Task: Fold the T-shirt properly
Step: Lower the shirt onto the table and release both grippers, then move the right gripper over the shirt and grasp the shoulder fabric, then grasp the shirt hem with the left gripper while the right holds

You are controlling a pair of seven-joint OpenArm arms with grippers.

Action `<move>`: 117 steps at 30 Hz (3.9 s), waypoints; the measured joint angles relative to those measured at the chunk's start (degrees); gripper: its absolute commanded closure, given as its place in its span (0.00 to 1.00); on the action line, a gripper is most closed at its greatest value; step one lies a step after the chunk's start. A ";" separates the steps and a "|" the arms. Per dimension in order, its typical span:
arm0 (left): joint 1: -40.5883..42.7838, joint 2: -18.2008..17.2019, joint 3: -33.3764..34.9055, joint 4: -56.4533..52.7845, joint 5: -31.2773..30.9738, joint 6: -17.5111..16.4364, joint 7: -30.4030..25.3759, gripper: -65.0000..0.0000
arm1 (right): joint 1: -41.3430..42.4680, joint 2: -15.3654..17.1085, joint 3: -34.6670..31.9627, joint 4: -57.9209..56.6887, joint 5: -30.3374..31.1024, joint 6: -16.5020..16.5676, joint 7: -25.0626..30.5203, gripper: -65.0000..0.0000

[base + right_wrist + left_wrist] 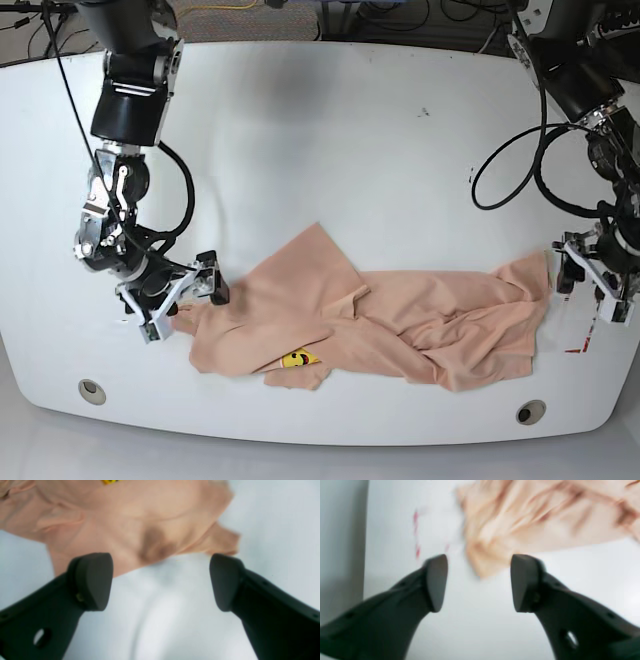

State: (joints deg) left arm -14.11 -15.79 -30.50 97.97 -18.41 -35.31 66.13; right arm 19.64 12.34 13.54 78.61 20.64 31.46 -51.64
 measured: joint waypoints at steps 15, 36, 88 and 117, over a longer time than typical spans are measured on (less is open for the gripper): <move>3.78 -2.86 -6.43 -2.05 -0.31 -0.17 -0.17 0.37 | -8.41 -8.35 1.27 0.07 -0.28 0.04 0.35 0.10; 6.03 -4.55 -8.55 -2.05 -0.42 -0.28 -0.15 0.37 | -8.31 -10.69 -2.86 -10.75 2.32 0.52 12.41 0.10; 6.03 -5.31 -6.88 -3.08 -0.33 -0.24 -0.39 0.36 | -9.70 -13.75 -13.40 -15.41 -23.30 -12.22 34.38 0.99; -9.73 -5.53 8.55 -47.08 0.76 0.76 -23.74 0.37 | -29.73 -12.61 -13.49 15.67 -26.40 -12.20 16.85 0.99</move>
State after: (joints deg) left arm -23.83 -21.32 -21.96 50.89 -17.65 -34.54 42.39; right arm -10.09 -0.27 0.05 94.28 -5.76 19.27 -34.79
